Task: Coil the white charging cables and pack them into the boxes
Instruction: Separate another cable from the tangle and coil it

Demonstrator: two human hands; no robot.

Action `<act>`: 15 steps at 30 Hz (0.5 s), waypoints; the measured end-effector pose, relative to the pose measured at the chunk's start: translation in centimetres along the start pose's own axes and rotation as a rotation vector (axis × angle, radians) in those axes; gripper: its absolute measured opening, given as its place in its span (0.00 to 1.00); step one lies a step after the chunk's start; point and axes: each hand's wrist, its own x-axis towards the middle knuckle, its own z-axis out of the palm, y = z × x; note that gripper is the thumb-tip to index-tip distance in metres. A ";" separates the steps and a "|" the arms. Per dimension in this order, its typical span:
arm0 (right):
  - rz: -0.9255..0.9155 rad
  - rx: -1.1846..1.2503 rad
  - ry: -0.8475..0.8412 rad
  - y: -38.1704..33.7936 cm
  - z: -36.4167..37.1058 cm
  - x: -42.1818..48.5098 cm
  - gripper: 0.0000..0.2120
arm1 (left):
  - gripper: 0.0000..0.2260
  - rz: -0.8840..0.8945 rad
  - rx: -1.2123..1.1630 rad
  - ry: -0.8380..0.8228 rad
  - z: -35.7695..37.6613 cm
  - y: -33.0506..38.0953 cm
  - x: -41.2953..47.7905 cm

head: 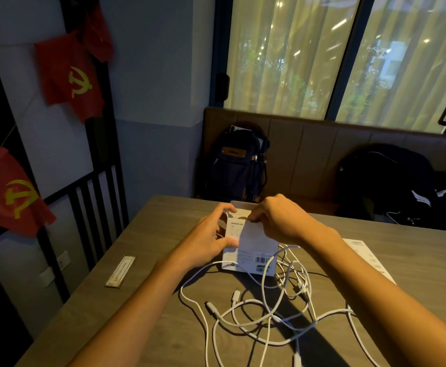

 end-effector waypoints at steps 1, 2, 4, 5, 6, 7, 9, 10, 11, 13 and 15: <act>0.009 0.021 -0.009 0.1 0.0 -0.2 0.18 | 0.29 -0.001 -0.005 0.000 0.0 0.0 0.0; 0.020 0.029 -0.019 0.1 0.0 -0.4 0.18 | 0.29 -0.001 -0.009 -0.002 0.1 0.0 0.0; 0.044 0.007 -0.068 -0.3 -0.2 -0.7 0.16 | 0.29 0.006 -0.009 0.003 0.2 0.0 0.0; 0.055 -0.008 -0.100 -0.6 -0.4 -0.8 0.14 | 0.29 0.009 -0.006 0.007 0.2 0.1 0.0; 0.066 -0.010 -0.124 -0.8 -0.4 -0.7 0.13 | 0.29 0.009 0.000 0.008 0.2 0.1 0.0; 0.076 0.006 -0.138 -0.9 -0.4 -0.6 0.12 | 0.29 0.009 0.002 0.011 0.2 0.2 0.0; 0.083 0.057 -0.131 -0.8 -0.3 -0.5 0.12 | 0.30 0.002 0.001 0.014 0.2 0.2 0.0; 0.076 0.073 -0.114 -0.7 -0.1 -0.5 0.12 | 0.31 -0.006 -0.001 0.013 0.1 0.2 0.0; 0.063 0.078 -0.090 -0.6 0.2 -0.6 0.13 | 0.32 -0.015 -0.008 0.011 -0.1 0.2 0.0; 0.034 0.122 0.001 -0.5 0.7 -0.9 0.14 | 0.34 -0.036 -0.037 0.000 -0.8 0.0 0.2; 0.042 0.265 0.149 -0.3 0.7 -1.4 0.16 | 0.32 -0.071 -0.059 0.001 -1.6 -0.4 0.3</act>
